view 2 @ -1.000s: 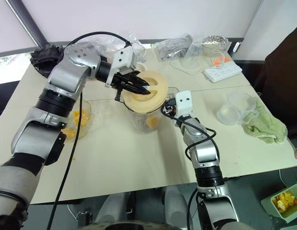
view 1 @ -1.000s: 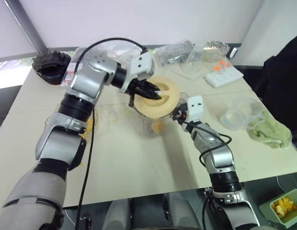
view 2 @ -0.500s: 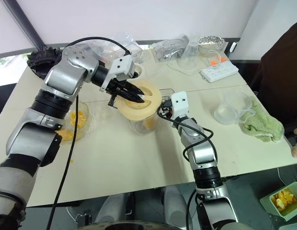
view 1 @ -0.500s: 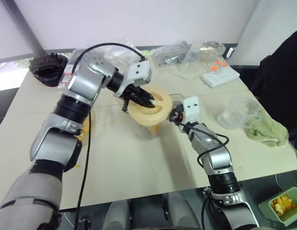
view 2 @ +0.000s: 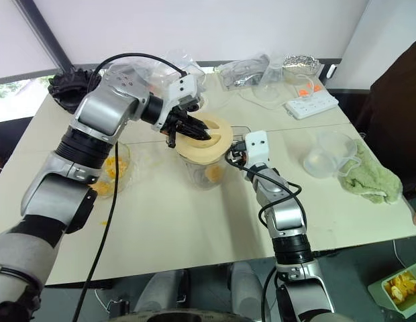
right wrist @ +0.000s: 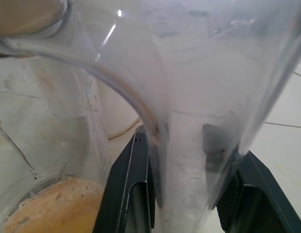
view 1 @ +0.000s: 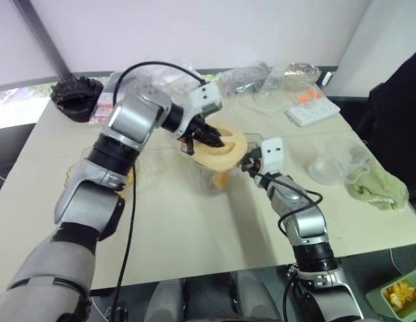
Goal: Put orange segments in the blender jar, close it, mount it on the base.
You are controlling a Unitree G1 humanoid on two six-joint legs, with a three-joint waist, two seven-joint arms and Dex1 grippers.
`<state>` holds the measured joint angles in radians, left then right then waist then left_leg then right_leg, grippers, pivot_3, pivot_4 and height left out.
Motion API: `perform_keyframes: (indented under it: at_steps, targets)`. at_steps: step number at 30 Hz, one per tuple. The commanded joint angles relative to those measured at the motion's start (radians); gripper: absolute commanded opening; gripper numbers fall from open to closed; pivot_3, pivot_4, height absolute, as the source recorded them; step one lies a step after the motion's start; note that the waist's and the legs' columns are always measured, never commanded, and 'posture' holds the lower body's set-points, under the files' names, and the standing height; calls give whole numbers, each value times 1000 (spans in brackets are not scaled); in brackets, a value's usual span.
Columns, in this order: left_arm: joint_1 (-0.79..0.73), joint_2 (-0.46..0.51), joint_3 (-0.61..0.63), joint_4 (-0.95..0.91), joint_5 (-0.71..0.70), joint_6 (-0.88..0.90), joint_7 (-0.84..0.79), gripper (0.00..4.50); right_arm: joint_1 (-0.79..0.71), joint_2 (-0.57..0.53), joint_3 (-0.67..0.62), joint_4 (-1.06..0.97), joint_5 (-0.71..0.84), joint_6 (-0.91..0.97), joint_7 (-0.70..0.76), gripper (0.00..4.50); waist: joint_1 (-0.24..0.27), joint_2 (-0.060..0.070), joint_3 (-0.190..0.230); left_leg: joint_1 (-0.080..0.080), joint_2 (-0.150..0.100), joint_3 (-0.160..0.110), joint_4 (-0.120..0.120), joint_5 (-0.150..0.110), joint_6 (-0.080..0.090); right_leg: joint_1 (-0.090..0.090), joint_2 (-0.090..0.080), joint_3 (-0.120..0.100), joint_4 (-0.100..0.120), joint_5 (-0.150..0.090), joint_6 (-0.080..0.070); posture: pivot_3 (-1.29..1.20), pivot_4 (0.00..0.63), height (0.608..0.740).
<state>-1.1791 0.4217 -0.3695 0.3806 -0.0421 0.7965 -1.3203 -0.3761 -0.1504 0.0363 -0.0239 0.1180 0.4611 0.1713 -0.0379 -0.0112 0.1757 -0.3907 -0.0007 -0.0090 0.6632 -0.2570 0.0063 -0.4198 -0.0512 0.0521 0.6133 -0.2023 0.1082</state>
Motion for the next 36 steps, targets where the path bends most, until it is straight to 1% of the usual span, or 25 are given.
perform_keyframes:
  at_steps: [1, 9, 11, 17, 19, 20, 22, 23, 24, 27, 30, 31, 32, 36]
  targets:
    - [78, 13, -79, 93, 82, 113, 109, 248, -18, -5, -1, -70, -5, -54, 16, 1012, 0, 1, -1, 0, 0, 0, 0, 0, 0, 0, 0, 0, 0, -1, -1, 0, 150, 740]
    - [75, 25, -77, 63, 61, 175, 135, 248, -27, -5, 1, -50, -12, -72, 23, 1012, 0, 1, -1, 0, 0, 0, 0, 0, 0, 0, 0, 0, 0, -1, 0, 0, 150, 740]
    - [65, 19, -59, 64, 48, 215, 151, 248, -31, -4, 3, -45, -12, -75, 23, 1012, 0, 1, -1, 0, 0, 0, 0, 0, 0, 0, 0, 0, 0, -1, 0, 0, 150, 740]
    - [58, 26, -17, 27, 9, 188, 157, 248, -35, -8, 3, -33, -12, -84, 31, 1012, -1, 1, -1, 0, 0, 0, 0, 0, 0, 0, 0, 0, 0, -1, 0, 0, 150, 740]
    - [49, 31, -5, 11, -6, 194, 149, 1291, -35, -9, 7, -29, -16, -89, 38, 951, -1, 1, -1, 0, 0, 0, 0, 0, 0, 0, -1, 0, 0, -2, 0, 0, 150, 740]
    - [45, 33, 2, 1, -15, 196, 147, 1612, -35, -9, 9, -28, -18, -91, 41, 951, -4, 1, 0, 0, 0, 0, 0, 0, 0, 0, -1, 0, 0, -2, 0, 0, 150, 740]
    - [40, 34, 16, -18, -36, 203, 147, 2511, -36, -8, 10, -26, -19, -94, 43, 951, -4, 1, 0, -2, 0, 0, 0, 0, 0, -2, 0, 0, 0, -1, 0, 0, 150, 740]
    - [40, 29, 34, -28, -48, 196, 156, 3039, -37, -7, 10, -23, -19, -96, 43, 951, -4, 1, 0, -2, 0, 0, 0, 0, 0, -2, -1, 0, 0, -1, 0, 0, 150, 740]
    - [29, 15, 80, -37, -81, 215, 165, 3524, -38, -6, 12, -20, -19, -97, 44, 951, -4, 1, 0, -2, 0, 0, 0, 0, 0, -3, 0, 0, 0, -1, 0, 0, 150, 740]
    - [7, -9, 181, -58, -157, 235, 190, 3524, -36, -2, 16, -18, -19, -100, 43, 951, -5, 1, 1, -3, 0, 0, -1, 0, 0, -4, -1, 0, 0, -2, 0, 0, 150, 740]
    - [-24, -34, 318, -60, -244, 231, 242, 3524, -26, 1, 20, -13, -20, -104, 43, 951, -6, 0, 3, -7, 0, 0, -1, 0, 0, -9, -1, 0, 0, -1, 0, 0, 150, 740]
    - [-36, -42, 365, -59, -275, 243, 264, 3524, -23, 2, 20, -13, -21, -105, 43, 951, -6, 0, 4, -9, 0, 0, -1, 0, 0, -10, 0, 0, 1, 1, -3, 0, 150, 740]
    - [-42, -47, 395, -59, -297, 253, 282, 3524, -21, 1, 19, -12, -21, -106, 43, 951, -8, -1, 4, -11, 0, 0, -1, 0, 0, -12, 0, 0, 1, 2, -1, 0, 150, 740]
    - [-52, -42, 536, -114, -390, 287, 370, 3524, -15, -2, 4, -21, -14, -96, 41, 951, -9, 0, 5, -16, 0, 0, -1, 0, 0, -18, 0, 0, 2, 3, 1, 0, 150, 740]
